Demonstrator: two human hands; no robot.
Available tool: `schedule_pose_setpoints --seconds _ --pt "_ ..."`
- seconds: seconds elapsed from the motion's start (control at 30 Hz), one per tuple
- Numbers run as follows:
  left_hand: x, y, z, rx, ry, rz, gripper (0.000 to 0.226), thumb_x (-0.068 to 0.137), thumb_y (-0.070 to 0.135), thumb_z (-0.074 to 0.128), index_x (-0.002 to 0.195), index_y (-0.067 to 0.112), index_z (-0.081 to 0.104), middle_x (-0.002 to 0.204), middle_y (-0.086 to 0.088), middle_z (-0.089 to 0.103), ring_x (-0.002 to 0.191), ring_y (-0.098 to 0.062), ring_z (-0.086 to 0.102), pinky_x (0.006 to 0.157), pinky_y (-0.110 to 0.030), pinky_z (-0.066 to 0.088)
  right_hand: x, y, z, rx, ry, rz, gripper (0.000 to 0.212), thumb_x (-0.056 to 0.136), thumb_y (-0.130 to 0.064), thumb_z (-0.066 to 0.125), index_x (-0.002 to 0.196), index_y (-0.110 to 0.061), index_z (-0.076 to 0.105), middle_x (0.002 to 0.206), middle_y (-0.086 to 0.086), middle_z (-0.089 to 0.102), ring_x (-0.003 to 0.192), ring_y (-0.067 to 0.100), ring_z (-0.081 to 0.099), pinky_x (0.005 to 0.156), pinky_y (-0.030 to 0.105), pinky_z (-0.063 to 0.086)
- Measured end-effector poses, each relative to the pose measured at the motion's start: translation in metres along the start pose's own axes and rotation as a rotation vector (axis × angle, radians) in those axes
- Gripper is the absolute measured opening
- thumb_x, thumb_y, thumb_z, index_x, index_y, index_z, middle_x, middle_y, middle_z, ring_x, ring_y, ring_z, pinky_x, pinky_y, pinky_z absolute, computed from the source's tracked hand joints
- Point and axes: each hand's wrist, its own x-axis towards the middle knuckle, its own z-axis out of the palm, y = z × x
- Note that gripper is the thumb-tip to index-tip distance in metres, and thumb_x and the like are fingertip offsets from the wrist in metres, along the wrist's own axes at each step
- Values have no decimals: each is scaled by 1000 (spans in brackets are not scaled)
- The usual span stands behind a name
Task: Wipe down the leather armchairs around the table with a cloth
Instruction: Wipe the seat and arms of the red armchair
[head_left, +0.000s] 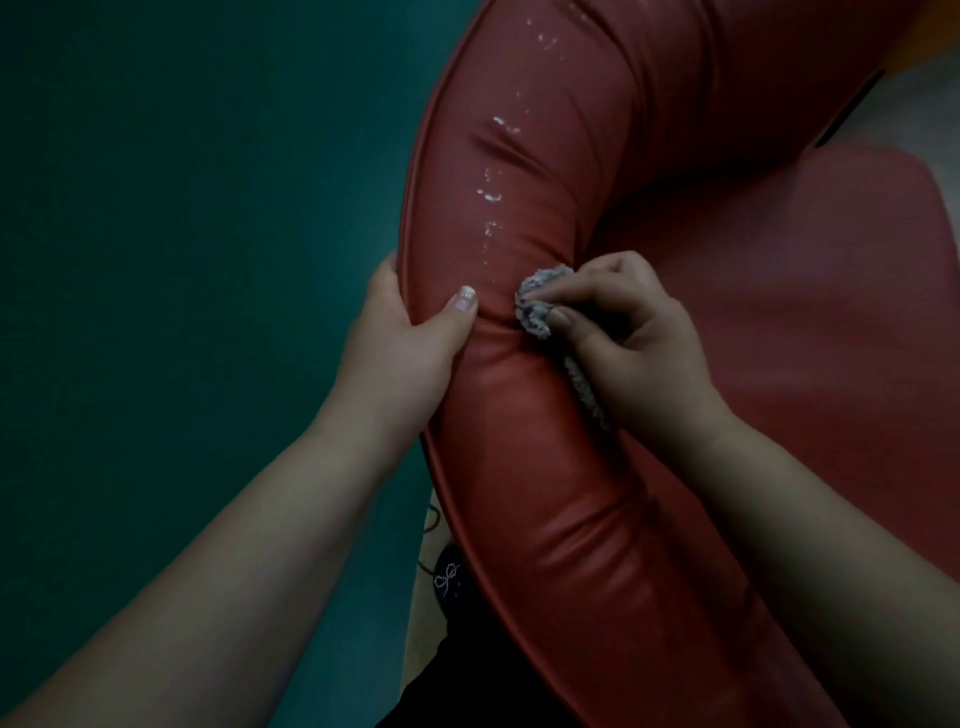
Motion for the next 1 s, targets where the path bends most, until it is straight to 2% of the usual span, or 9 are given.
schedule_pose_setpoints --seconds 0.13,0.27,0.37,0.47,0.6,0.7,0.77,0.9,1.0 --pt "-4 -2 7 -17 84 68 45 93 27 50 135 12 51 127 0 63 117 -14 59 107 -40 42 22 -13 9 -13 150 -126 27 82 -8 68 106 -20 66 99 17 54 95 16 56 90 13 41" --pt "-4 -6 9 47 137 111 41 98 16 51 139 15 48 128 6 61 117 -4 57 107 -30 41 56 -21 27 -192 12 -295 30 77 -14 73 107 -12 71 94 8 45 91 15 52 89 15 43" --pt "-2 -7 9 79 136 108 44 98 15 50 142 12 44 135 1 57 123 -10 54 110 -33 38 68 -13 18 -215 103 -224 29 80 -10 71 109 -10 70 95 8 45 93 16 55 90 15 43" --pt "-3 -8 9 55 131 107 42 99 17 49 141 14 45 133 3 58 122 -8 54 110 -34 39 68 -14 15 -144 210 -154 27 80 -10 70 107 -13 70 95 4 46 85 -1 49 82 4 37" --pt "-2 -7 9 68 127 126 46 96 31 49 139 16 48 131 4 60 121 -7 55 108 -34 40 67 -22 34 -220 79 -338 28 79 -16 72 107 -12 71 92 4 45 85 7 48 86 12 42" --pt "15 7 5 123 84 91 64 87 49 45 139 12 48 132 -1 60 123 -15 55 108 -37 41 92 -15 26 -209 209 -190 28 80 -14 71 108 -15 71 94 5 45 82 -2 44 81 4 35" --pt "34 20 3 182 38 82 56 95 47 48 138 11 50 131 -3 60 123 -18 55 107 -38 41 105 -11 16 -180 271 -94 26 82 -14 69 108 -17 70 98 7 52 87 3 51 84 5 38" --pt "61 36 1 267 -22 92 43 94 34 58 132 14 55 122 -1 65 113 -19 61 102 -37 46 109 -4 1 11 372 6 21 85 -17 66 105 -23 67 108 9 65 103 14 61 97 28 46" --pt "63 31 -1 259 -12 95 42 91 20 63 132 15 54 118 1 66 107 -14 63 101 -35 47 107 -4 -4 28 375 38 20 86 -19 67 106 -23 68 111 9 64 104 15 62 98 34 46"
